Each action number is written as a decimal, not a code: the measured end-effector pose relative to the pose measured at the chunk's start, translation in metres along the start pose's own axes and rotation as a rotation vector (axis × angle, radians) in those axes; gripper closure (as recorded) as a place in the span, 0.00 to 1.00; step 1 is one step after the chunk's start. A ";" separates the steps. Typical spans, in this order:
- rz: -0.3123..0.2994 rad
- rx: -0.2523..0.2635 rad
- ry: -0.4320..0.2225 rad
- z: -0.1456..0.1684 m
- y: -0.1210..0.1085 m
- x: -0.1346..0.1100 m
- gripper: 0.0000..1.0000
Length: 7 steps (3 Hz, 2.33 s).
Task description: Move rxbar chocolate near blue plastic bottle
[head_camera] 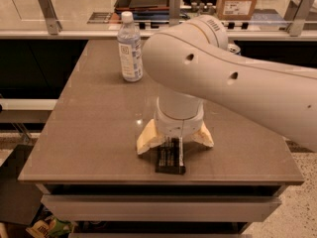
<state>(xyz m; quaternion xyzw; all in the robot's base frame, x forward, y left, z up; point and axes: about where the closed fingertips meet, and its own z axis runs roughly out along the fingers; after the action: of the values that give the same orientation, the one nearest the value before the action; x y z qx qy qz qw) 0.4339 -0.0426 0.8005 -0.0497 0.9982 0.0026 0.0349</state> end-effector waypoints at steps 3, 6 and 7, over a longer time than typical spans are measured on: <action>0.000 0.000 0.000 -0.024 0.000 -0.002 1.00; 0.004 0.033 -0.280 -0.044 -0.066 -0.060 1.00; -0.025 -0.013 -0.396 -0.059 -0.079 -0.082 1.00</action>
Offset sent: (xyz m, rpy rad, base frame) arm 0.0209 -0.0341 0.0041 -0.0368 -0.0166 -0.0376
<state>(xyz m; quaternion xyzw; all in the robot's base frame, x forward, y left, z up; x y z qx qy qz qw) 0.5189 -0.1133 0.8645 -0.0607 0.9711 0.0185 0.2302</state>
